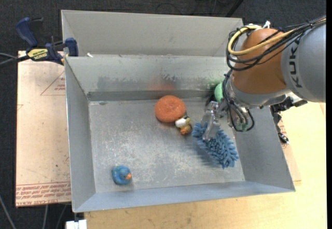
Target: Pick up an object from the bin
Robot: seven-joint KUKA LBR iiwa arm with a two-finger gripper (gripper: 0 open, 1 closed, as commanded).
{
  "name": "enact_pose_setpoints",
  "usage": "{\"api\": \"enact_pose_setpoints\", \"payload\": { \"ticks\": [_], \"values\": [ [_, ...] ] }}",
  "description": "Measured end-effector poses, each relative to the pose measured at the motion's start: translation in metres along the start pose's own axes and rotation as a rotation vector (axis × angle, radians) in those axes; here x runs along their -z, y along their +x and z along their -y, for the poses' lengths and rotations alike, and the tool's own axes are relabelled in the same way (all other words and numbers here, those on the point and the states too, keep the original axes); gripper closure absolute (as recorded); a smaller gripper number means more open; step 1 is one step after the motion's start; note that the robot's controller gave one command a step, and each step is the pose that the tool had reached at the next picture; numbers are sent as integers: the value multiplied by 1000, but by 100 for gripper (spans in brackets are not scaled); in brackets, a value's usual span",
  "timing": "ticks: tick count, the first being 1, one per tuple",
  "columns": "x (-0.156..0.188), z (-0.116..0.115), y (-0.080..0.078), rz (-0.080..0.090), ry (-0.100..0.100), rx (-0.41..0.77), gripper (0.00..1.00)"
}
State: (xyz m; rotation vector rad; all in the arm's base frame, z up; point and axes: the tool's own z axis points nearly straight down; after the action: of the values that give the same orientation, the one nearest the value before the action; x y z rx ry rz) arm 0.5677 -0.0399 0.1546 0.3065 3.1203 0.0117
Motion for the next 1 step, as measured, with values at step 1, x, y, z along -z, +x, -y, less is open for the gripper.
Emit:
{"api": "enact_pose_setpoints", "payload": {
  "ticks": [1],
  "values": [
    [0, 0, 0, 0, 0, 0, 100]
  ]
}}
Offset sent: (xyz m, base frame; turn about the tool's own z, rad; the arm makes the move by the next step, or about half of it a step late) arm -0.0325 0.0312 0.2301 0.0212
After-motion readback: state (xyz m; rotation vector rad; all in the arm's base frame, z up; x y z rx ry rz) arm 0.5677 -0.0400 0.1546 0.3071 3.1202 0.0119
